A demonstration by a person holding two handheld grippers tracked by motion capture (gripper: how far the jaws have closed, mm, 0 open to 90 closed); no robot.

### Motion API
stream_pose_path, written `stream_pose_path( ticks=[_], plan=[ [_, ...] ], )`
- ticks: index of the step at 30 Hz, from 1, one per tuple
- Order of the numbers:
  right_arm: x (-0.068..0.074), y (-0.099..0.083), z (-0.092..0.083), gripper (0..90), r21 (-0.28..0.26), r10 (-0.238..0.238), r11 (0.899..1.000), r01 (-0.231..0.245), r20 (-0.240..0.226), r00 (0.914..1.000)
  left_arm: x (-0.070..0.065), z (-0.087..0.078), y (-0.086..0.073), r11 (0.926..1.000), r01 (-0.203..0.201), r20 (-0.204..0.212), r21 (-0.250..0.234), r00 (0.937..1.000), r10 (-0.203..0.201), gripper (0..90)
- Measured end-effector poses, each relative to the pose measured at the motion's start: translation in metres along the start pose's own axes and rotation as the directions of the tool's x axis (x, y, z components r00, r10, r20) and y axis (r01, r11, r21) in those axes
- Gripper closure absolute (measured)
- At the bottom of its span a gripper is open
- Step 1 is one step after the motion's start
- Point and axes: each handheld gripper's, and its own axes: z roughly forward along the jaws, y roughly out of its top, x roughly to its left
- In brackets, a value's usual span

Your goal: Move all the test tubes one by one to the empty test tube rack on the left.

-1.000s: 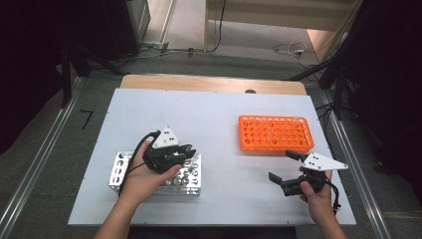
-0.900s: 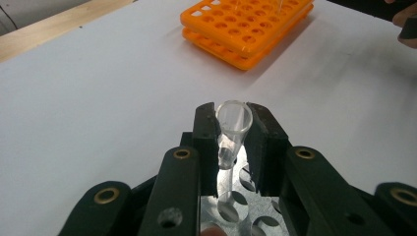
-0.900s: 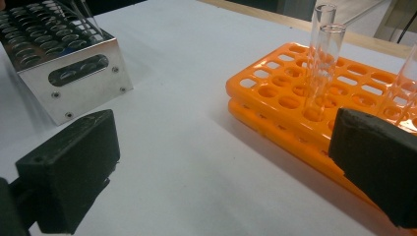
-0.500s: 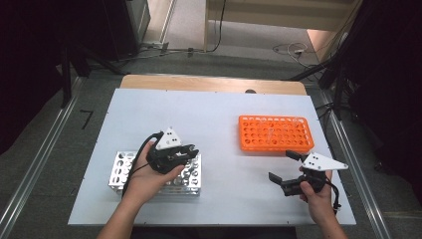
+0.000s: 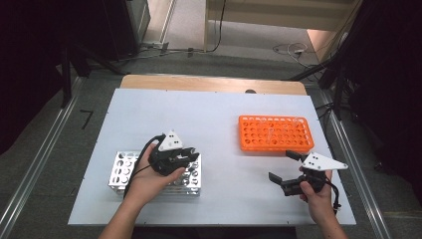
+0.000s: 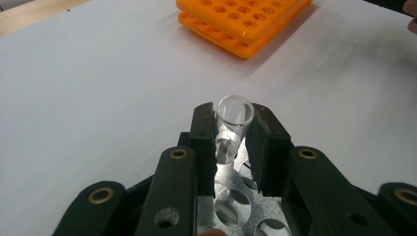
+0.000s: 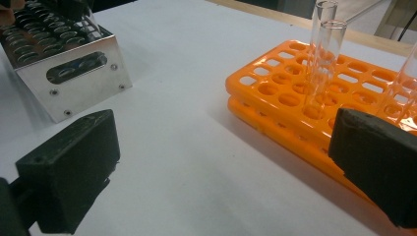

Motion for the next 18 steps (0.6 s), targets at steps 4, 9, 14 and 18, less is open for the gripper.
stream_pose_path(
  ticks=[4, 9, 14, 18],
  plan=[
    [0.0, 0.0, 0.0, 0.0, 0.001, 0.0, 1.0, 0.0, 0.001, 1.0, 0.001, 0.0, -0.001, 1.0, 0.004, 0.0, 0.002, 1.0, -0.004, 73.4],
    [0.0, 0.0, 0.0, 0.0, 0.003, 0.001, 1.0, -0.001, -0.001, 1.0, 0.001, -0.002, -0.002, 0.9998, 0.016, -0.014, -0.013, 0.9998, -0.016, 67.2],
    [0.0, 0.0, 0.0, 0.0, 0.001, 0.001, 1.0, -0.001, 0.0, 1.0, 0.0, -0.007, -0.001, 0.9974, 0.038, -0.004, -0.062, 0.9993, -0.038, 52.6],
    [-0.001, 0.001, -0.001, 0.0, -0.003, 0.001, 1.0, -0.001, 0.003, 1.0, 0.002, -0.015, -0.002, 0.9893, 0.07, 0.01, -0.128, 0.9976, -0.069, 37.1]
  ],
)
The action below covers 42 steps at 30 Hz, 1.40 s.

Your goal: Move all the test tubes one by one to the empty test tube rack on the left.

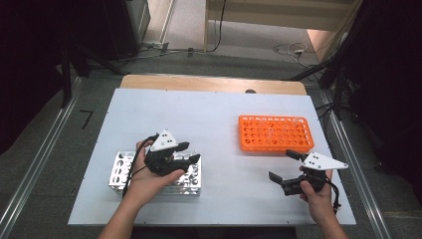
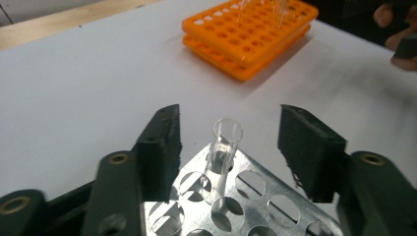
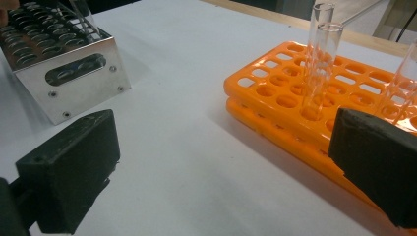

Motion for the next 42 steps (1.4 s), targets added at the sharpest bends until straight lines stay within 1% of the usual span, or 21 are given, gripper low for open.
stream_pose_path(
  ticks=[2, 4, 5, 7, 10, 13, 15, 17, 19, 21, 24, 26, 28, 30, 32, 34, 35, 38, 40, 41, 42],
  plan=[
    [-0.001, 0.001, -0.001, 0.0, -0.004, 0.007, 1.0, -0.007, 0.011, 0.9999, 0.001, -0.004, 0.0, 0.9998, 0.01, -0.005, -0.02, 0.9999, -0.01, 29.0],
    [-0.004, 0.002, -0.001, 0.0, -0.008, 0.008, 1.0, -0.008, 0.02, 0.9998, 0.001, -0.007, 0.0, 0.9988, 0.016, -0.002, -0.046, 0.9999, -0.016, 23.3],
    [-0.005, 0.003, -0.001, 0.0, -0.01, 0.014, 1.0, -0.013, 0.025, 0.9996, 0.001, -0.009, -0.001, 0.9982, 0.017, 0.011, -0.058, 0.9998, -0.017, 20.6],
    [-0.008, 0.004, -0.001, 0.0, -0.013, 0.02, 1.0, -0.02, 0.033, 0.9993, 0.001, -0.012, -0.002, 0.9971, 0.022, 0.022, -0.073, 0.9995, -0.021, 11.6],
    [-0.015, 0.005, -0.001, 0.0, -0.024, 0.037, 0.999, -0.036, 0.05, 0.9981, 0.0, -0.016, -0.005, 0.9948, 0.03, 0.034, -0.097, 0.9991, -0.027, 2.6],
    [-0.022, 0.006, 0.0, 0.0, -0.029, 0.049, 0.998, -0.048, 0.067, 0.9965, 0.0, -0.018, -0.007, 0.9926, 0.041, 0.061, -0.115, 0.9976, -0.034, 0.0],
    [-0.025, 0.007, 0.0, 0.0, -0.03, 0.051, 0.998, -0.049, 0.078, 0.9956, -0.001, -0.019, -0.009, 0.9924, 0.036, 0.062, -0.118, 0.9976, -0.029, 0.0],
    [-0.031, 0.009, 0.0, 0.0, -0.038, 0.058, 0.998, -0.055, 0.091, 0.9941, -0.002, -0.02, -0.011, 0.9913, 0.041, 0.071, -0.125, 0.997, -0.032, 0.0],
    [-0.036, 0.011, 0.0, 0.0, -0.044, 0.072, 0.997, -0.067, 0.105, 0.9919, -0.002, -0.021, -0.014, 0.9909, 0.037, 0.064, -0.129, 0.9975, -0.029, 0.0],
    [-0.041, 0.012, 0.0, 0.0, -0.05, 0.074, 0.996, -0.069, 0.117, 0.9903, -0.002, -0.022, -0.015, 0.9894, 0.04, 0.066, -0.14, 0.9973, -0.031, 0.0],
    [-0.05, 0.015, -0.002, 0.0, -0.056, 0.084, 0.996, -0.076, 0.144, 0.986, -0.002, -0.022, -0.016, 0.9897, 0.036, 0.06, -0.138, 0.9978, -0.028, 0.0],
    [-0.057, 0.017, -0.003, 0.0, -0.063, 0.099, 0.994, -0.09, 0.161, 0.982, -0.002, -0.022, -0.016, 0.9894, 0.034, 0.057, -0.141, 0.998, -0.026, 0.0],
    [-0.065, 0.018, -0.003, 1.2, -0.068, 0.11, 0.993, -0.099, 0.185, 0.9765, -0.003, -0.021, -0.016, 0.9894, 0.035, 0.058, -0.141, 0.998, -0.027, 0.0],
    [-0.073, 0.019, -0.002, 2.8, -0.061, 0.143, 0.989, -0.132, 0.219, 0.9653, -0.003, -0.021, -0.017, 0.9896, 0.034, 0.055, -0.14, 0.9981, -0.026, 0.0],
    [-0.082, 0.018, 0.0, 4.0, -0.06, 0.163, 0.986, -0.153, 0.225, 0.9608, -0.003, -0.021, -0.017, 0.9899, 0.034, 0.055, -0.138, 0.9981, -0.027, 0.0],
    [-0.089, 0.018, 0.004, 5.9, -0.052, 0.179, 0.984, -0.171, 0.25, 0.9515, -0.003, -0.021, -0.017, 0.9898, 0.034, 0.054, -0.138, 0.9982, -0.027, 0.0],
    [-0.092, 0.017, 0.006, 7.0, -0.052, 0.187, 0.982, -0.18, 0.254, 0.9489, -0.002, -0.021, -0.017, 0.99, 0.033, 0.054, -0.137, 0.9982, -0.026, 0.0],
    [-0.1, 0.015, 0.012, 15.9, -0.043, 0.211, 0.977, -0.208, 0.298, 0.9309, -0.002, -0.021, -0.017, 0.9896, 0.036, 0.055, -0.139, 0.9981, -0.029, 0.0],
    [-0.105, 0.013, 0.018, 21.9, -0.026, 0.219, 0.975, -0.223, 0.329, 0.9186, -0.002, -0.021, -0.017, 0.9895, 0.037, 0.055, -0.14, 0.9981, -0.03, 0.0],
    [-0.107, 0.011, 0.02, 25.6, -0.018, 0.221, 0.973, -0.229, 0.341, 0.9138, -0.002, -0.022, -0.017, 0.9895, 0.037, 0.054, -0.14, 0.9981, -0.03, 0.0],
    [-0.108, 0.01, 0.023, 29.3, -0.014, 0.224, 0.972, -0.234, 0.345, 0.9115, -0.002, -0.022, -0.017, 0.9894, 0.037, 0.053, -0.14, 0.9982, -0.03, 0.0]
  ],
)
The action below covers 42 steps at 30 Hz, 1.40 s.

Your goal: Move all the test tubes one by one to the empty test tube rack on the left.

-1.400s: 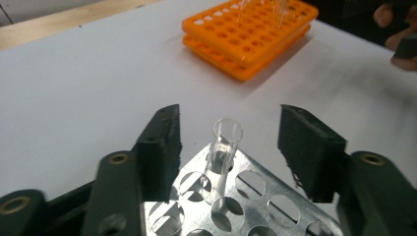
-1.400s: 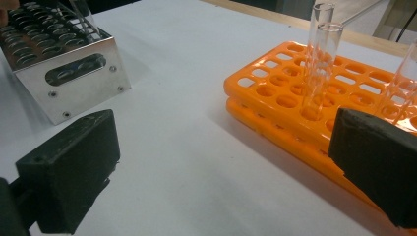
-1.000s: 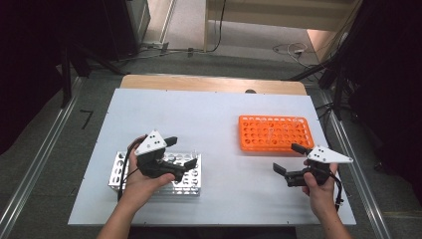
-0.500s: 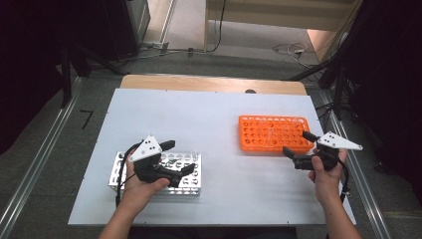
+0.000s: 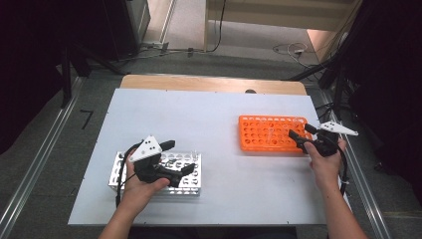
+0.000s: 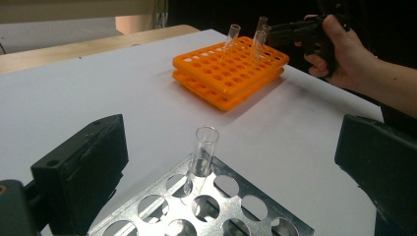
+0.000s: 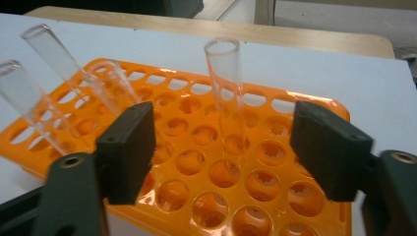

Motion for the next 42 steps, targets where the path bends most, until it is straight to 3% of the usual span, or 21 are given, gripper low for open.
stream_pose_path(
  ticks=[4, 8, 13, 22, 32, 37, 42],
  plan=[
    [0.0, -0.003, 0.008, 46.5, 0.005, -0.002, 1.0, 0.002, 0.008, 1.0, 0.0, 0.0, 0.0, 1.0, 0.0, -0.002, 0.001, 1.0, 0.0, 0.0],
    [0.002, -0.005, 0.016, 56.1, 0.016, -0.008, 1.0, 0.008, 0.023, 0.9997, -0.001, 0.001, 0.0, 1.0, 0.0, 0.0, 0.001, 1.0, 0.0, 0.0],
    [0.004, -0.008, 0.024, 62.8, 0.029, -0.022, 0.999, 0.02, 0.045, 0.9988, -0.001, 0.002, 0.0, 1.0, 0.001, 0.0, 0.003, 1.0, -0.001, 0.0],
    [0.003, -0.009, 0.027, 73.9, 0.003, -0.022, 1.0, 0.022, 0.082, 0.9963, -0.001, 0.003, 0.001, 1.0, 0.003, -0.003, 0.004, 1.0, -0.003, 0.0],
    [0.002, 0.004, -0.002, 74.1, -0.07, 0.009, 0.998, -0.005, 0.055, 0.9984, -0.005, 0.006, 0.005, 0.9998, -0.019, -0.008, 0.008, 0.9998, 0.019, 0.0],
    [0.008, 0.01, -0.023, 74.1, -0.088, -0.014, 0.996, 0.017, 0.035, 0.9993, -0.007, 0.011, 0.01, 0.9993, -0.036, -0.004, 0.011, 0.9993, 0.036, 0.1],
    [0.025, 0.016, -0.04, 74.1, -0.086, -0.045, 0.995, 0.044, -0.011, 0.9989, -0.01, 0.017, 0.016, 0.999, -0.044, 0.007, 0.009, 0.999, 0.044, 0.2]
  ],
)
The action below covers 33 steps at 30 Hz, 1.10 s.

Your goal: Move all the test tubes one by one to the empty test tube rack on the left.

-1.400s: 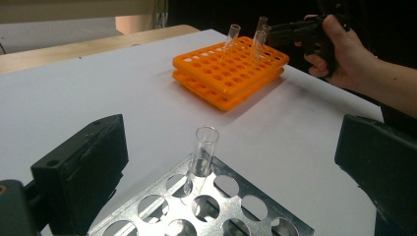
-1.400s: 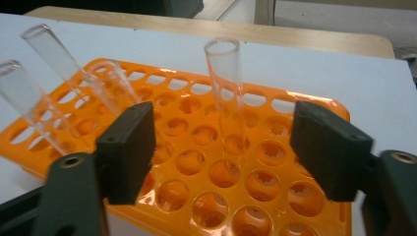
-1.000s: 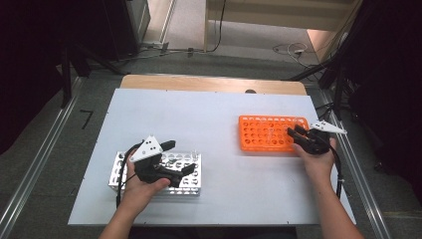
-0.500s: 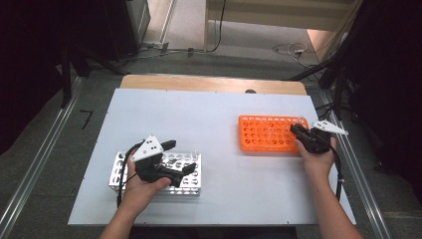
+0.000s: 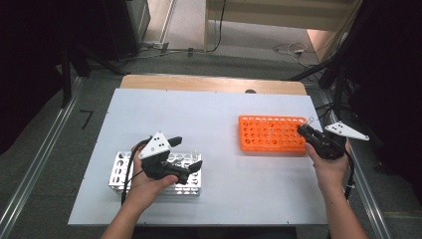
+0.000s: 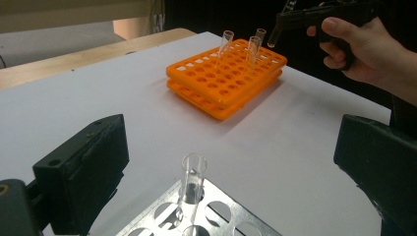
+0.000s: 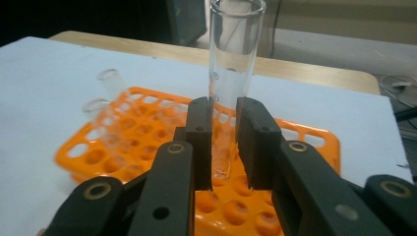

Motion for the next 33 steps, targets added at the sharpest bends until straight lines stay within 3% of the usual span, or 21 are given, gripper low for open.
stream_pose_path(
  ticks=[8, 13, 18, 26, 33],
  plan=[
    [0.04, 0.011, -0.015, 74.1, 0.003, -0.051, 0.999, 0.051, -0.113, 0.9923, -0.005, 0.016, 0.014, 0.9995, -0.032, 0.014, -0.001, 0.9994, 0.032, 0.4],
    [0.066, 0.013, -0.016, 74.1, 0.017, -0.094, 0.995, 0.099, -0.183, 0.9786, -0.009, 0.026, 0.018, 0.9996, -0.029, 0.025, 0.003, 0.9993, 0.029, 1.5],
    [0.091, 0.008, -0.009, 74.1, 0.045, -0.134, 0.988, 0.149, -0.243, 0.9607, -0.016, 0.032, 0.017, 0.999, -0.038, 0.044, 0.023, 0.9983, 0.037, 3.5],
    [0.132, -0.004, 0.009, 74.2, 0.089, -0.209, 0.964, 0.251, -0.33, 0.9207, -0.026, 0.039, 0.016, 0.998, -0.051, 0.086, 0.039, 0.9952, 0.047, 10.2],
    [0.155, -0.009, 0.017, 74.2, 0.1, -0.265, 0.942, 0.321, -0.365, 0.8924, -0.035, 0.045, 0.016, 0.9955, -0.069, 0.105, 0.065, 0.9925, 0.062, 25.7]
  ],
)
